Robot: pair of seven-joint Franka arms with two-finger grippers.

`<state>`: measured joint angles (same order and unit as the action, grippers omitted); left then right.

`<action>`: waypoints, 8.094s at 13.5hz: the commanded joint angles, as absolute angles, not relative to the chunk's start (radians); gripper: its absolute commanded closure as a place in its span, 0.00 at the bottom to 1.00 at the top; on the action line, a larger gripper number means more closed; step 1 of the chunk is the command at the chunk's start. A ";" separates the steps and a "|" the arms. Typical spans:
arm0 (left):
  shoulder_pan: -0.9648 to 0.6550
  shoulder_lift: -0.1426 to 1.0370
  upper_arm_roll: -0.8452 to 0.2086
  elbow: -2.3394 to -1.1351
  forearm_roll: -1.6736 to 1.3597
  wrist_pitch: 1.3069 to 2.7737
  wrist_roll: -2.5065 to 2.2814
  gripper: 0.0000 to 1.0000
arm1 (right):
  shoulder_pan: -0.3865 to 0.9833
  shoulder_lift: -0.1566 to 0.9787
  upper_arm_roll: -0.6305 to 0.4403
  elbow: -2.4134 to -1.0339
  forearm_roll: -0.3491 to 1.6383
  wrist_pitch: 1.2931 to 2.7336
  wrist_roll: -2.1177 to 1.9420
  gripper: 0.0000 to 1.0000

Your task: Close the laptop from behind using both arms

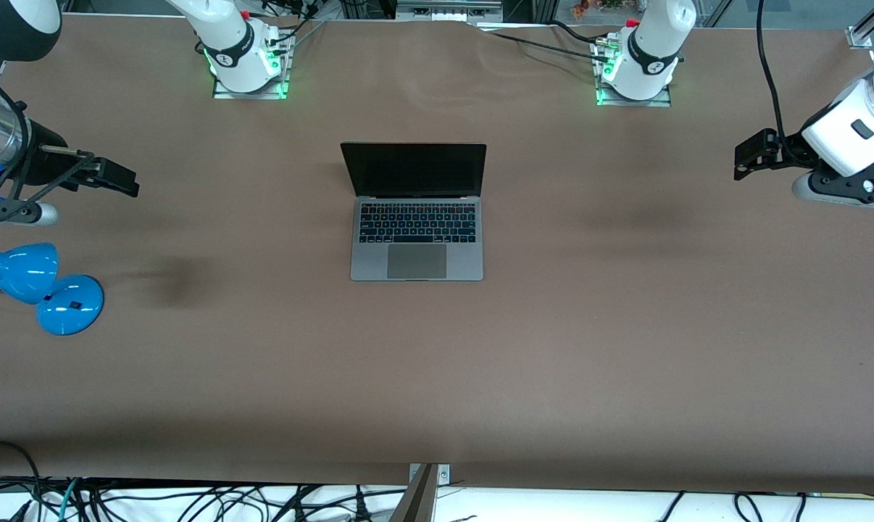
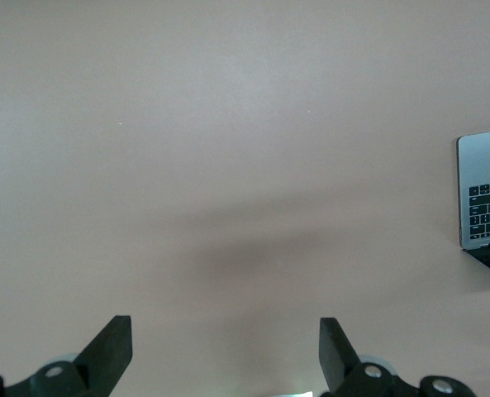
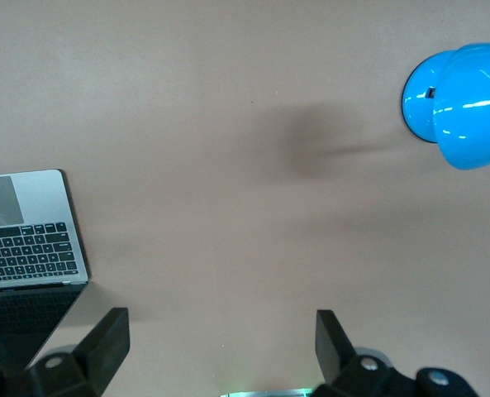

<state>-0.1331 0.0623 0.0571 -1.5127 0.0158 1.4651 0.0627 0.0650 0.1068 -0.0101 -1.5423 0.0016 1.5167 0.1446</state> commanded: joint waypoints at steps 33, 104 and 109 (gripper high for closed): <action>-0.135 0.161 -0.047 -1.506 -0.207 1.411 -0.254 0.00 | 0.083 0.149 0.399 -1.569 0.072 1.463 0.480 0.00; -0.227 0.627 -0.526 -1.631 -0.115 1.994 -1.085 1.00 | 0.189 0.446 0.305 -1.740 0.328 1.917 0.196 1.00; -0.227 0.649 -0.508 -1.583 -0.112 1.999 -1.069 1.00 | 0.190 0.471 0.305 -1.740 0.287 1.980 0.193 1.00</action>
